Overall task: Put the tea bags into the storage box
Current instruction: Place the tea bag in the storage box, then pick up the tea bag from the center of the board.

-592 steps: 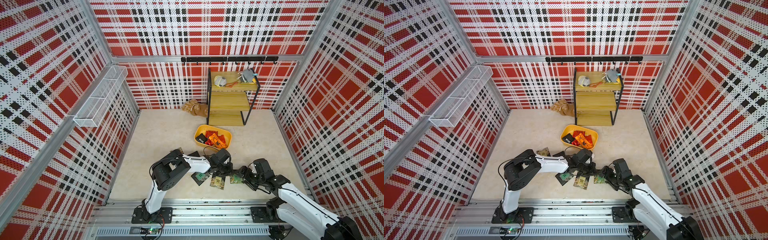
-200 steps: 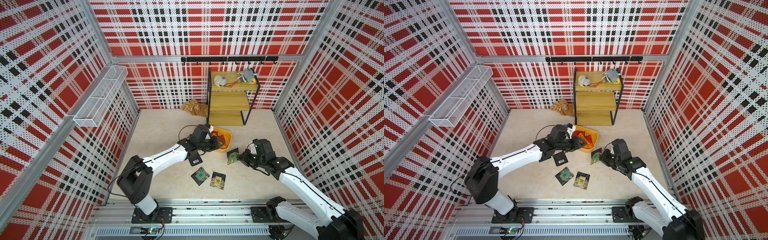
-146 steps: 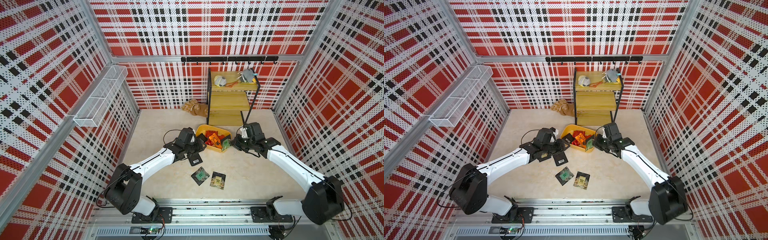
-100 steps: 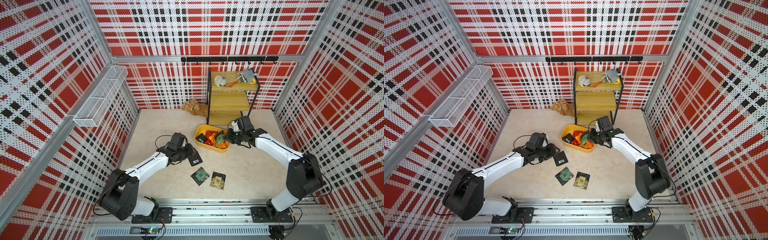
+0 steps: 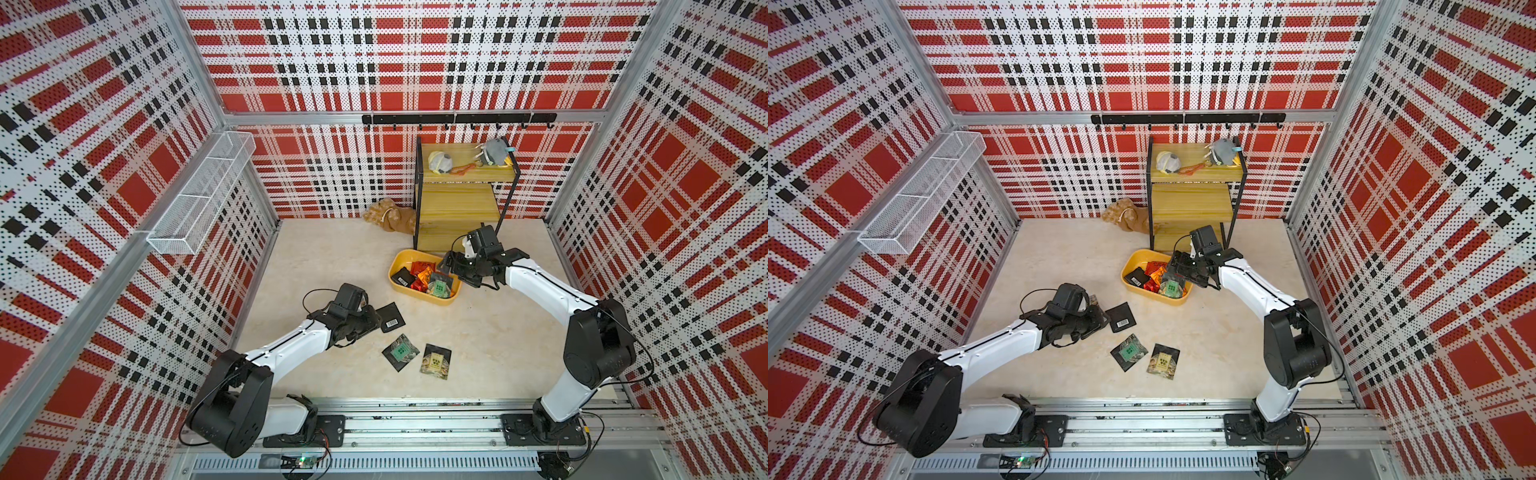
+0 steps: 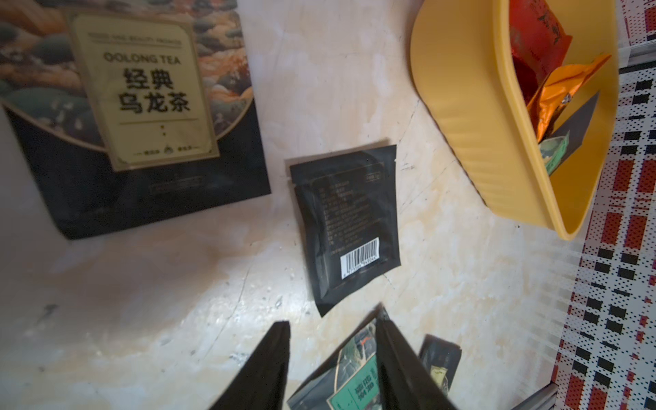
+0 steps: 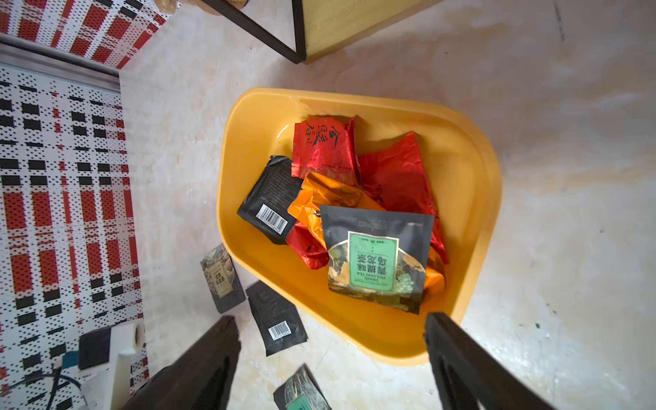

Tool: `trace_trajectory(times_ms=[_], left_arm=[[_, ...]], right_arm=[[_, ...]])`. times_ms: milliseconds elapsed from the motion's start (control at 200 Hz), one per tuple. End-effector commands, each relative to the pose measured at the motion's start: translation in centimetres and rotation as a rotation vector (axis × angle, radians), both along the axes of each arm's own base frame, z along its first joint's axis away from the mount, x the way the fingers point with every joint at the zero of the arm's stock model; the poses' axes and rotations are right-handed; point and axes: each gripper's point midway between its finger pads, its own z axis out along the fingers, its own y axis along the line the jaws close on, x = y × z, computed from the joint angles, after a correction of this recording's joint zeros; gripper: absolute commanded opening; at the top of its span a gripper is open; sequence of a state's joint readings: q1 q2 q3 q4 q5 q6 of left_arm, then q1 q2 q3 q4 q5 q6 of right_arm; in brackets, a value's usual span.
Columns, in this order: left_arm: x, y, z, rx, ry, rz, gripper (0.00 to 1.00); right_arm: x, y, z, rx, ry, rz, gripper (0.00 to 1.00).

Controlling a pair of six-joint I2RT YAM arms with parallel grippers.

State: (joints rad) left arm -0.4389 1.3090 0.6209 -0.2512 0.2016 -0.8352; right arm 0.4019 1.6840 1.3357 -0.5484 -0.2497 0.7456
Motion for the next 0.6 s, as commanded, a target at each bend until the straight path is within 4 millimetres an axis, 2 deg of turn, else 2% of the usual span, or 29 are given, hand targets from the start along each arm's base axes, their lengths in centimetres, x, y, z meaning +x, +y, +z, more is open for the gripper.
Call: trace_trajectory(times_ms=[0,125,291,376,461,511,536,566,596], left_arm=[[0.2,0.0,0.3,-0.034,-0.038,0.025,0.45],[0.3,0.0,0.5,-0.087,-0.084,0.051,0.46],[0.4,0.8,0.7,-0.175,-0.137,0.104,0.46],[0.4,0.9,0.5,-0.176,-0.143,0.102,0.46],[0.5,0.8,0.3,-0.174,-0.139,0.092,0.46],[0.6,0.7,0.2,-0.172,-0.14,0.085,0.46],[0.6,0.7,0.1,-0.17,-0.139,0.085,0.46],[0.6,0.8,0.0,-0.17,-0.137,0.085,0.46],[0.6,0.7,-0.1,-0.171,-0.139,0.084,0.46]], right_arm=[[-2.0,2.4,1.8,0.013,-0.009,0.094,0.91],[-4.4,7.5,1.4,0.095,0.023,0.209,0.91],[-6.0,12.5,-0.6,0.145,0.04,0.265,0.88],[-6.5,14.8,-2.5,0.139,0.066,0.289,0.76],[-6.7,16.7,-4.3,0.139,0.087,0.311,0.55],[-6.6,17.4,-5.1,0.13,0.092,0.312,0.49],[-6.6,17.7,-5.7,0.128,0.104,0.313,0.43],[-6.5,17.9,-6.2,0.125,0.11,0.317,0.3],[-6.4,18.0,-6.8,0.117,0.118,0.316,0.21]])
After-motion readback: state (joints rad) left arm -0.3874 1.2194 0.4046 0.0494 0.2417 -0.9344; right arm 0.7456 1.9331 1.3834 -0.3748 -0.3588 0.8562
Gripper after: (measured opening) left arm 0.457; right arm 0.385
